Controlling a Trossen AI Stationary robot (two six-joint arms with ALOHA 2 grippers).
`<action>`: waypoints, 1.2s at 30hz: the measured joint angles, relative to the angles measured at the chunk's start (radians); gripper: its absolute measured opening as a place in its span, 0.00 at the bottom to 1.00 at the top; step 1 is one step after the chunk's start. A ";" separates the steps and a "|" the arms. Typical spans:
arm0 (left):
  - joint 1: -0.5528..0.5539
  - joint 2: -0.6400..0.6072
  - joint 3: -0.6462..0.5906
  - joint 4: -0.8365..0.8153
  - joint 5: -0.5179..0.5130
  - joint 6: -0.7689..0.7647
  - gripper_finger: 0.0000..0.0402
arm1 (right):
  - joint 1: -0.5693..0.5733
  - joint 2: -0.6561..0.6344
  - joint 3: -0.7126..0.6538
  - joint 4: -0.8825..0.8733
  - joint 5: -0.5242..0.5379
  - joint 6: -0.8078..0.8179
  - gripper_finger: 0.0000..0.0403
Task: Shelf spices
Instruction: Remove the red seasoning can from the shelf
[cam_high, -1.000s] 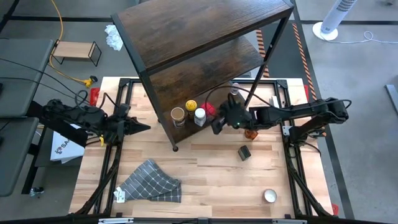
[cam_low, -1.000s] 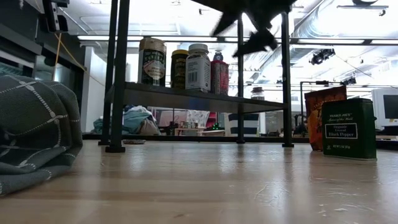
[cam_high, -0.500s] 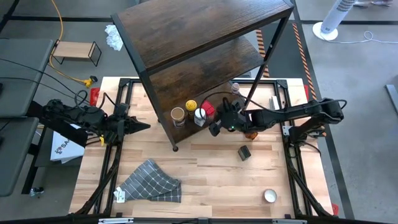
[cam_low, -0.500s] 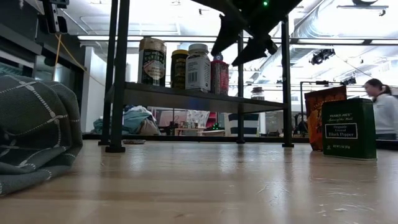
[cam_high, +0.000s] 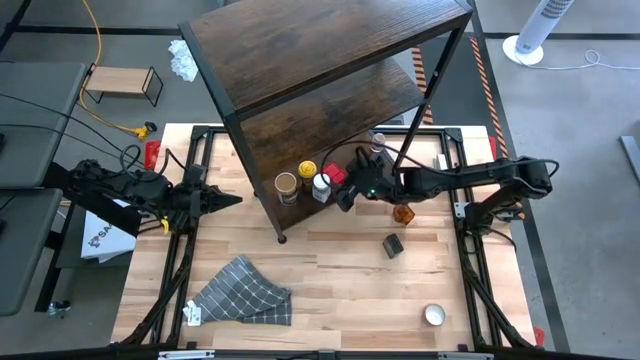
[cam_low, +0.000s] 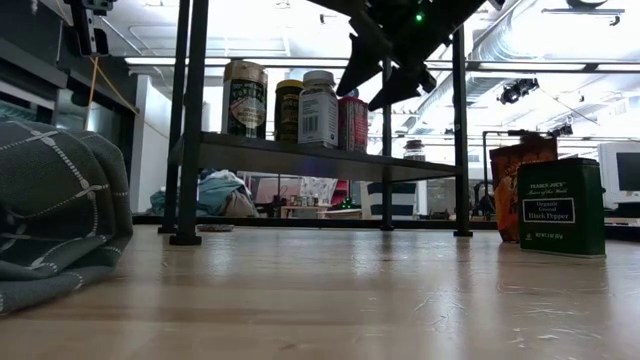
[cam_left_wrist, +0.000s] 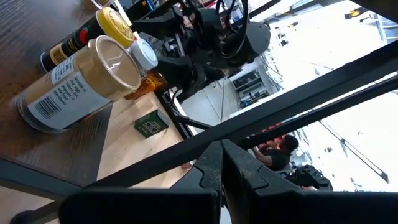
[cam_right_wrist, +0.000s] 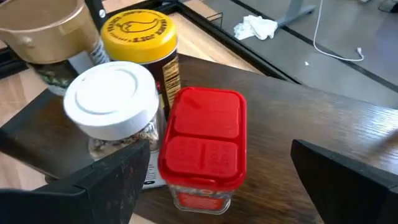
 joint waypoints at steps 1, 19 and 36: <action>0.000 0.000 0.000 0.000 0.000 0.000 0.00 | -0.006 0.004 0.000 0.002 -0.011 0.000 0.96; 0.000 0.000 0.000 0.001 -0.012 0.008 0.00 | -0.039 0.067 0.000 0.029 -0.074 -0.023 0.84; 0.000 0.000 0.000 0.001 -0.053 0.010 0.00 | -0.027 -0.054 0.000 -0.156 -0.060 -0.071 0.49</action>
